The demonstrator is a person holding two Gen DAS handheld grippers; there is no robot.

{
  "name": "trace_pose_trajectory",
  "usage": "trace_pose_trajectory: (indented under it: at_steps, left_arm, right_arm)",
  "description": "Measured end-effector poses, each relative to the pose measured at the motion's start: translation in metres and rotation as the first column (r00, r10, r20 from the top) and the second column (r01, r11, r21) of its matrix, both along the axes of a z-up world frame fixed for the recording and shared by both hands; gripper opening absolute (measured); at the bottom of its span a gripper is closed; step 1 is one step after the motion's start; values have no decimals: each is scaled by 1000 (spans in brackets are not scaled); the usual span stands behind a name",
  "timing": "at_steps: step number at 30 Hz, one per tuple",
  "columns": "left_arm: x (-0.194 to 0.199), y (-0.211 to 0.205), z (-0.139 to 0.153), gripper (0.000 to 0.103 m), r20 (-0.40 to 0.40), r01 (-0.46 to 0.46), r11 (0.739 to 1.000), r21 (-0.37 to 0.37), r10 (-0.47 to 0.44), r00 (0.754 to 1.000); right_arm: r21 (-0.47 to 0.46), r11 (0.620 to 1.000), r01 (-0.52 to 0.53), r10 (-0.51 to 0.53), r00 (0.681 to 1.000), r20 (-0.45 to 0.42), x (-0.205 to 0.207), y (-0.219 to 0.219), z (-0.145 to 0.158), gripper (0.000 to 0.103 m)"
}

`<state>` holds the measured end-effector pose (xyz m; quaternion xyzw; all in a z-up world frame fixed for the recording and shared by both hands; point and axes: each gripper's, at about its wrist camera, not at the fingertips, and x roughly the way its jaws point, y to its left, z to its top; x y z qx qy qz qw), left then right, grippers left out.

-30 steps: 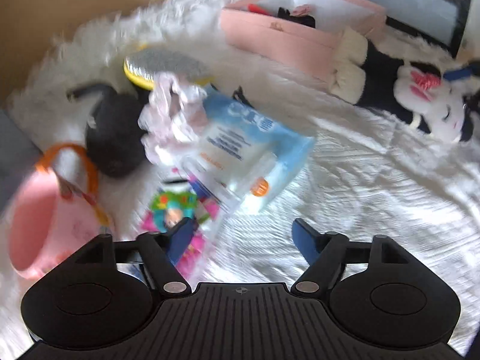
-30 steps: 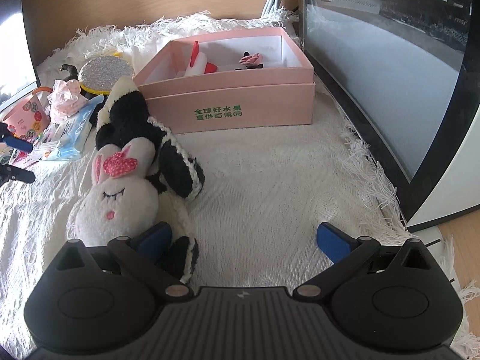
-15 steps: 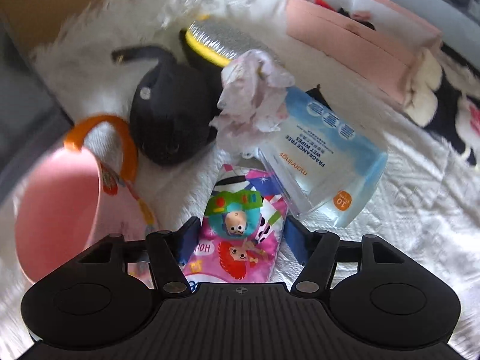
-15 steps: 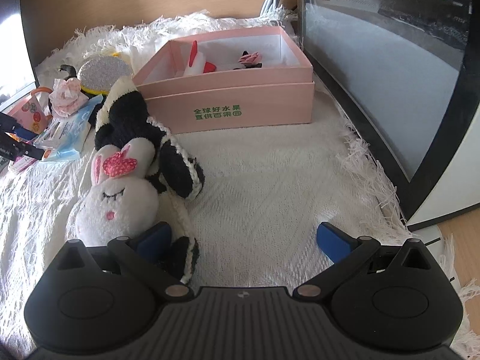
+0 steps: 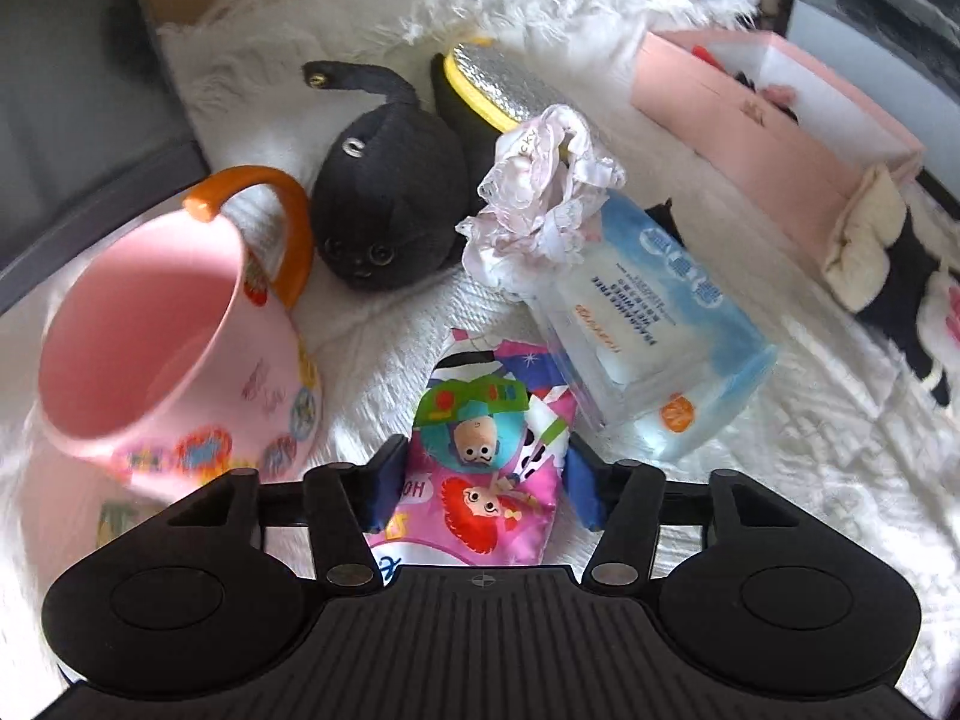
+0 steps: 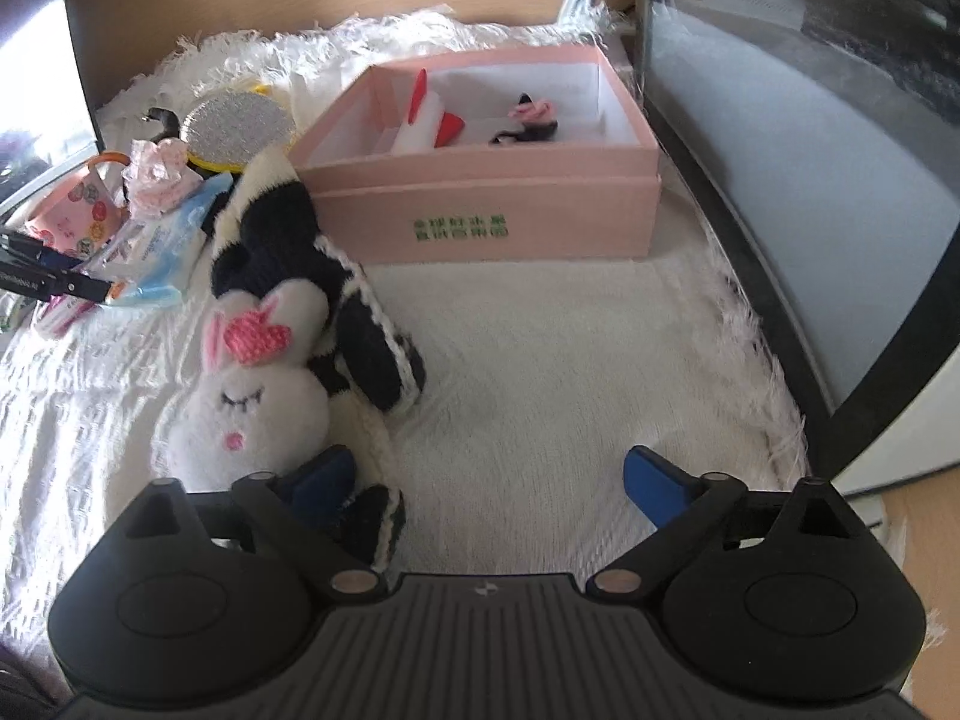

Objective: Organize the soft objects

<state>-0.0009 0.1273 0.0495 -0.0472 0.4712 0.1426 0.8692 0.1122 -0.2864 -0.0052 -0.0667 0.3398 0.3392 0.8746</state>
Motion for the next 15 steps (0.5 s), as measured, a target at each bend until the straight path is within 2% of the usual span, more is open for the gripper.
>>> trace_pose_trajectory:
  at_steps: [2, 5, 10, 15]
  left_arm:
    - [-8, -10, 5, 57, 33, -45, 998, -47, 47, 998]
    - [-23, -35, 16, 56, 92, -80, 990, -119, 91, 992]
    - [-42, -82, 29, 56, 173, -107, 967, -229, 148, 974]
    - [-36, -122, 10, 56, 160, -128, 965, -227, 166, 973]
  right_arm:
    - [-1, 1000, -10, 10, 1000, 11, 0, 0, 8, 96]
    - [-19, 999, -29, 31, 994, 100, -8, 1, 21, 96]
    - [-6, 992, -127, 126, 973, 195, -18, 9, 47, 96]
    - [39, 977, -210, 197, 958, 206, -15, 30, 62, 96]
